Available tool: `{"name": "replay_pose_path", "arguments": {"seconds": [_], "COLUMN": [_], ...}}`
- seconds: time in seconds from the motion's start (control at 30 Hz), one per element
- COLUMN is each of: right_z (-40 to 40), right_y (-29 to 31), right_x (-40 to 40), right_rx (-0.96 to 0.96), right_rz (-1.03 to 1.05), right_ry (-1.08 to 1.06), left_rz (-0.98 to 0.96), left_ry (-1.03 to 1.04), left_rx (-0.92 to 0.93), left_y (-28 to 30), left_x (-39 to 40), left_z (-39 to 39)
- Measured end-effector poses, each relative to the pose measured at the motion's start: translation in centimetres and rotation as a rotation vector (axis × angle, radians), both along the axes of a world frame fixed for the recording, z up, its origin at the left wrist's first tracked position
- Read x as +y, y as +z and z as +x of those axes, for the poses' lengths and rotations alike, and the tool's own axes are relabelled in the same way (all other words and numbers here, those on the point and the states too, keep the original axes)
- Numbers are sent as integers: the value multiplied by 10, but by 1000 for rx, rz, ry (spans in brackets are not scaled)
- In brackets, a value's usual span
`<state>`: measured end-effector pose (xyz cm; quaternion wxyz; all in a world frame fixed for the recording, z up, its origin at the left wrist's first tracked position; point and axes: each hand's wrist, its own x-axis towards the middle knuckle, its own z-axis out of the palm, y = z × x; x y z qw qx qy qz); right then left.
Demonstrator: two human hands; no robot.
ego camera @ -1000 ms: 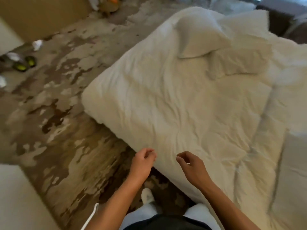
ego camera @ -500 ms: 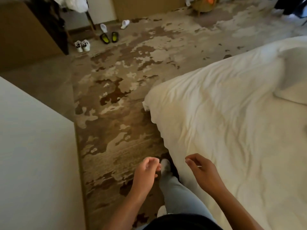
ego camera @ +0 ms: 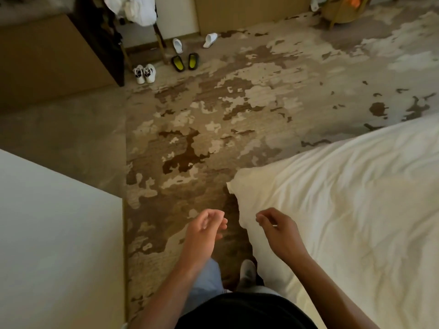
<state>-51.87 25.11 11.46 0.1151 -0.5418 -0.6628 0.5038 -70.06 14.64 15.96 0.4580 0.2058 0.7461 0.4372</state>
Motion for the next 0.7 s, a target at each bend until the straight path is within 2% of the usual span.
{"name": "replay_pose_path", "arguments": {"seconds": [0.2, 0.33, 0.5, 0.7], "right_z": [-139, -200, -221, -199], "right_y": [9, 10, 19, 9], "right_x": [165, 251, 322, 387], "right_rx": [69, 44, -1, -71], "right_rz": [77, 96, 51, 9], "right_ry": [8, -61, -321, -652], "left_rz": [-49, -42, -20, 57], "left_ry": [62, -36, -284, -609], "left_rx": [-26, -20, -36, -124], "left_y": [-30, -44, -29, -13], "left_x": [105, 210, 364, 548], "left_z": [-113, -190, -232, -205]}}
